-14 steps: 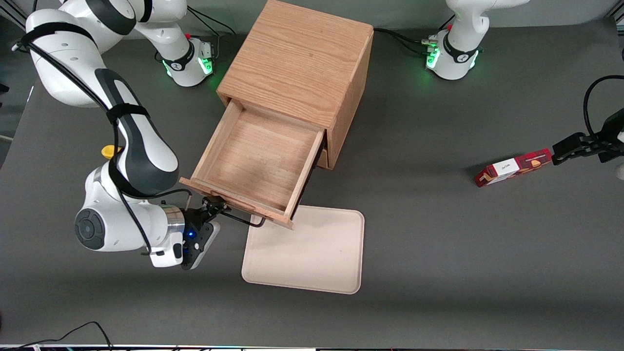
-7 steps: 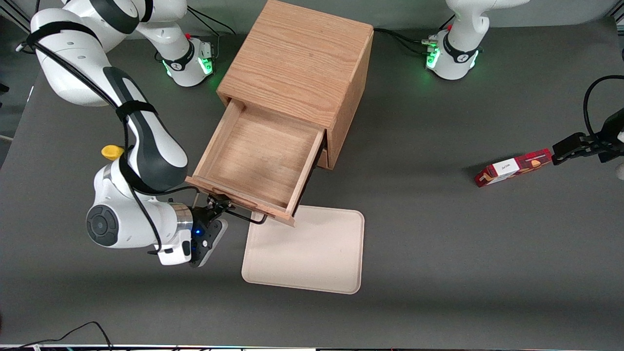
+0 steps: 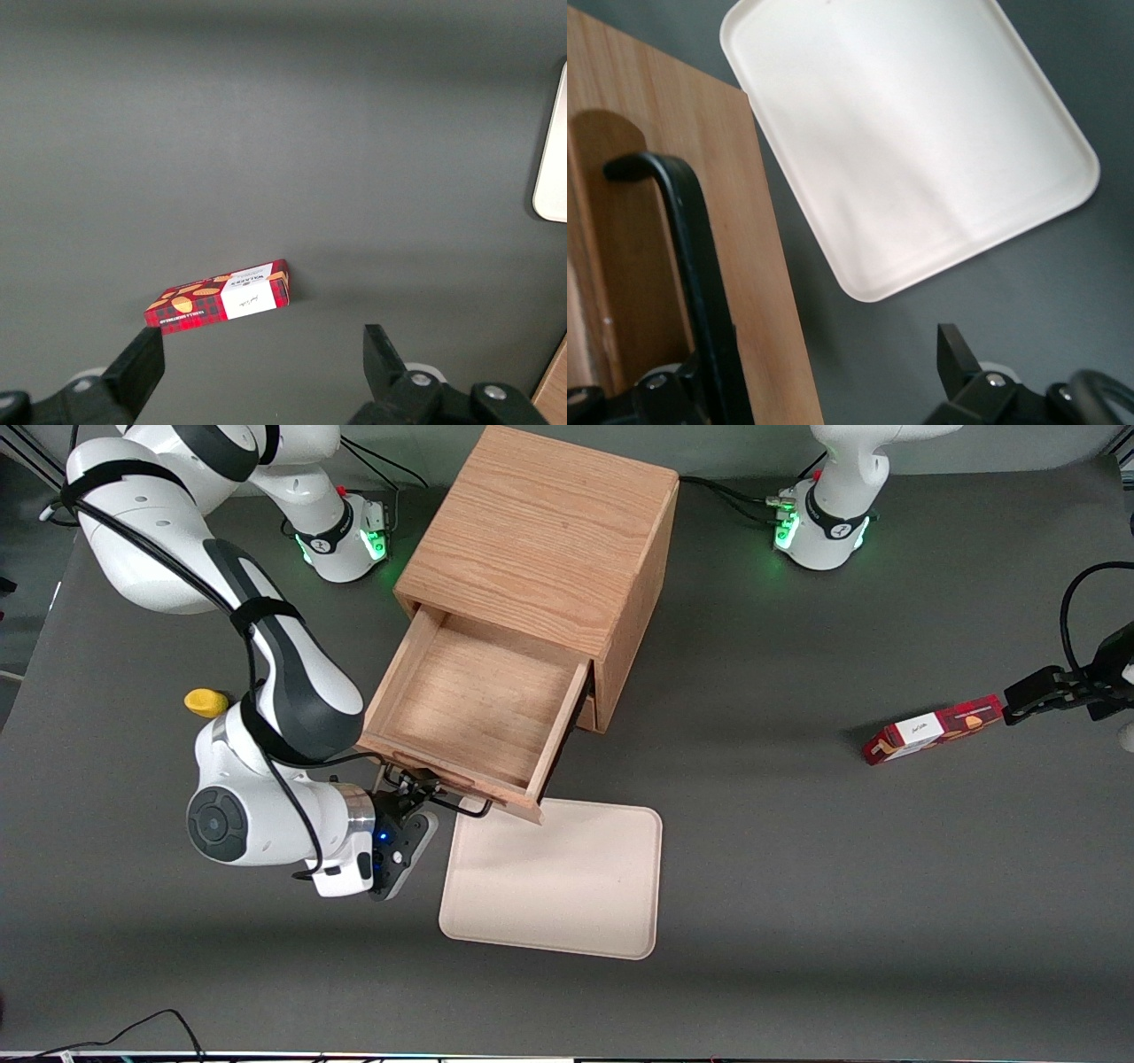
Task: Close top drawer
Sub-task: 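Push the drawer front with the right gripper into the cabinet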
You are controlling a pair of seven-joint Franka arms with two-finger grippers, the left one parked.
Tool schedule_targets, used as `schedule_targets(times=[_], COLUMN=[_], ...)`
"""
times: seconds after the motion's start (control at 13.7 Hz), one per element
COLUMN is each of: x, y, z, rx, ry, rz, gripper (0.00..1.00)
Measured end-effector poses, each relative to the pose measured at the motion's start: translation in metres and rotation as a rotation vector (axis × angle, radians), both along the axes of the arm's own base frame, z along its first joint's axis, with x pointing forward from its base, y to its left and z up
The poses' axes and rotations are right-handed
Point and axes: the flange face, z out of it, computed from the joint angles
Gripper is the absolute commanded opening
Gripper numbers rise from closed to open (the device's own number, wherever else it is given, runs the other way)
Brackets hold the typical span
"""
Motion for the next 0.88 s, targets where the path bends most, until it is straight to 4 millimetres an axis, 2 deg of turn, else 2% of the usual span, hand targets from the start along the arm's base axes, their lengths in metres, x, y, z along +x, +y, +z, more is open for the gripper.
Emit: schedule_targets(times=[0.22, 0.88], x=[-0.011, -0.051], y=[0.013, 0.035], z=[0.002, 0.000], rx=[-0.005, -0.059], ry=[0.013, 0.037], rz=[0.021, 0.089], gripper=[1.00, 1.00])
